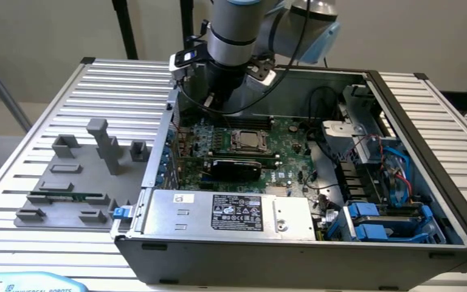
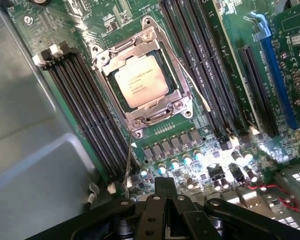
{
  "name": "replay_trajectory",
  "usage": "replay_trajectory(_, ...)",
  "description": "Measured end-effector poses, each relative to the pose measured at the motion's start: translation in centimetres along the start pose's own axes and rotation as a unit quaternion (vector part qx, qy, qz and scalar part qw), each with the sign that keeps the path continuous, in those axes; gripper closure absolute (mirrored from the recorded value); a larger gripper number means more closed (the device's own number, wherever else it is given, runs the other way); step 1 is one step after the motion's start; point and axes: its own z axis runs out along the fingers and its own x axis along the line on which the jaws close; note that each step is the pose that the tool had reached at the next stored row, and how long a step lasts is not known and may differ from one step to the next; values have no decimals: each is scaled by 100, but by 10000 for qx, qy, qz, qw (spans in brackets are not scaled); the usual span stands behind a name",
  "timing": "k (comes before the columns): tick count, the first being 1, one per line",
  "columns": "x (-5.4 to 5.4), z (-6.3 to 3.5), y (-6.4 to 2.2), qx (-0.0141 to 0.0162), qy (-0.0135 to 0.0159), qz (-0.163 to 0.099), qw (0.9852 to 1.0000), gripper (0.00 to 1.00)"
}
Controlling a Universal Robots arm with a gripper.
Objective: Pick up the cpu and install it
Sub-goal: 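Close the cpu cover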
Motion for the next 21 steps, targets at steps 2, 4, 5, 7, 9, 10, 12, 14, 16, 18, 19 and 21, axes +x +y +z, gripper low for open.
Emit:
replay_trajectory(2, -1, -3, -4, 23, 75, 68, 9999, 89)
replay_trajectory(4, -4, -7, -10, 50, 154, 133, 9998, 89)
replay_trajectory(5, -5, -8, -14, 68, 201, 161, 9996, 89)
replay_trajectory(7, -12, -8, -26, 115, 311, 205, 9992, 89)
replay_trajectory(9, -19, -6, -40, 160, 412, 240, 9987, 89)
replay_trajectory(10, -22, -6, -45, 177, 455, 262, 9985, 89)
replay_trajectory(12, -23, -5, -48, 202, 538, 336, 9978, 89)
replay_trajectory(14, -23, -4, -48, 211, 600, 424, 9971, 89)
replay_trajectory(16, -23, -5, -47, 213, 635, 490, 9966, 89)
replay_trajectory(18, -21, -6, -40, 216, 662, 529, 9962, 89)
replay_trajectory(19, -17, -8, -30, 220, 674, 538, 9960, 89)
replay_trajectory(21, -2, -13, 8, 232, 696, 541, 9958, 89)
